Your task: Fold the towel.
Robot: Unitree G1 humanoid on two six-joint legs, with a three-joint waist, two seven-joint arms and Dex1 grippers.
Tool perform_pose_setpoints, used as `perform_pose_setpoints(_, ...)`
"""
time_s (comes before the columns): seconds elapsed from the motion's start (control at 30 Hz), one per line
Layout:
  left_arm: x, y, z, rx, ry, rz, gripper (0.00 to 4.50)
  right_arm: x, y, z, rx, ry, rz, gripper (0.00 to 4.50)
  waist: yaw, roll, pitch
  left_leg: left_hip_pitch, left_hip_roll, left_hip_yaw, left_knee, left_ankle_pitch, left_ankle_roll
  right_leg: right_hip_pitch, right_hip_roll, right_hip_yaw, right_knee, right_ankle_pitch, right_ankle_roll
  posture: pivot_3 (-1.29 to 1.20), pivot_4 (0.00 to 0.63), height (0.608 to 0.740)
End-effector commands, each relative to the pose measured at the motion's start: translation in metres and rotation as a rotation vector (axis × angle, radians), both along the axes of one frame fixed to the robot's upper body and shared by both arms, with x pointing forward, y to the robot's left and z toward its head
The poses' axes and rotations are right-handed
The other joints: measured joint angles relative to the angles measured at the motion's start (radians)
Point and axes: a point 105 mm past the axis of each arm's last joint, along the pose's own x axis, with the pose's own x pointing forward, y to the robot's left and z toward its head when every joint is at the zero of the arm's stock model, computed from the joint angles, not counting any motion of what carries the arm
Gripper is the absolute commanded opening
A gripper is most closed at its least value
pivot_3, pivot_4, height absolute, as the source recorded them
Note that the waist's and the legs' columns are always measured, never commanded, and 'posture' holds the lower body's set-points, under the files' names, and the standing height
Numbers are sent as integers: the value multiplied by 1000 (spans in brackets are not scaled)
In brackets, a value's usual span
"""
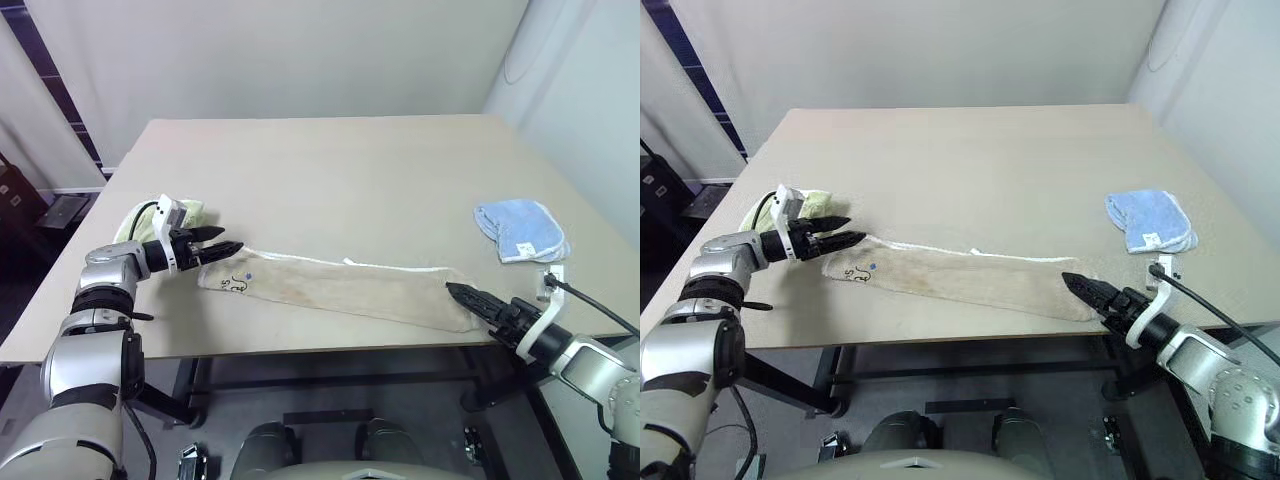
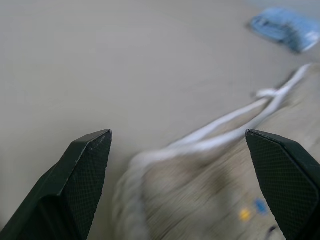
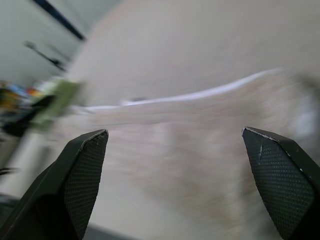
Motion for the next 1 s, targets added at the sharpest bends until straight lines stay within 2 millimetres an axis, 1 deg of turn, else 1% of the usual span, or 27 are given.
perform_pose_setpoints(0.03, -3, -5, 14, -1, -37, -71, 4500, -15, 3, 20, 166, -26, 12, 4475, 0, 0, 0, 0, 0, 0, 0, 0, 0, 0, 0, 0, 0, 0, 0, 0, 0, 740)
perform_pose_setpoints(0.1, -4, -7, 12, 3, -30, -83, 4500, -22, 4, 20, 207, -6, 12, 4475, 1, 0, 0, 1, 0, 0, 0, 0, 0, 1, 0, 0, 0, 0, 0, 0, 0, 740)
perform_pose_setpoints(0.13, -5, -10, 12, -8, -17, -99, 4500, -26, 5, 17, 235, 23, 16, 4475, 1, 0, 0, 1, 0, 0, 0, 0, 0, 1, 0, 0, 0, 0, 0, 0, 0, 740)
perform_pose_setpoints(0.17, -7, -14, 12, -18, -7, -126, 4500, -31, 9, 11, 252, 70, 24, 4475, 1, 0, 0, 1, 0, 0, 0, 0, 0, 1, 0, 0, 0, 0, 0, 0, 0, 740)
perform_pose_setpoints(0.23, -13, -20, 8, 8, 5, -187, 4500, -36, 15, -8, 233, 179, 21, 4475, 0, -1, -1, 1, 0, 0, 0, 0, 0, 1, 0, 0, -1, 0, 0, 0, 0, 740)
perform_pose_setpoints(0.3, -16, -23, 5, 32, 11, -224, 4500, -38, 15, -16, 253, 231, 8, 4475, 0, -1, -1, 1, 1, 0, 0, 0, -1, 2, 0, 0, -1, 0, -1, 0, 0, 740)
perform_pose_setpoints(0.37, -20, -27, 6, 22, 20, -267, 4500, -38, 11, -21, 270, 266, -19, 4475, -1, -1, -1, 1, 1, 0, 0, -1, -2, 2, 0, 0, -1, 0, -1, 0, 0, 740)
perform_pose_setpoints(0.5, -33, -36, 0, 78, 8, -375, 4500, -32, 6, -23, 299, 279, -82, 4475, -1, 1, -1, 2, 1, 0, 0, -2, -3, 2, 0, 0, -1, 1, -2, 0, 0, 740)
perform_pose_setpoints(0.67, -44, -45, -4, 103, 1, -446, 4500, -24, -2, -32, 294, 311, -148, 4475, 0, 1, -1, 2, 1, 0, 0, -2, -3, 2, 1, 0, -1, 0, -2, 0, 0, 740)
perform_pose_setpoints(0.8, -48, -48, -4, 106, -4, -459, 4500, -22, -5, -40, 276, 340, -173, 4475, 2, 1, -2, 2, 1, 0, 0, -1, -2, 2, 0, 0, -2, 0, -2, 0, 0, 740)
perform_pose_setpoints(0.9, -51, -50, -4, 102, 2, -463, 4500, -19, -5, -40, 276, 341, -180, 4475, 1, 1, -2, 2, 2, 0, 1, 0, -1, 2, 1, 0, -2, 0, -2, 0, 0, 740)
perform_pose_setpoints(1.0, -55, -49, -8, 116, 10, -467, 4500, -22, -7, -41, 282, 352, -189, 4475, 0, 1, -2, 2, 2, 0, 3, -1, -1, 3, 1, 0, -1, 0, -2, 0, 0, 740)
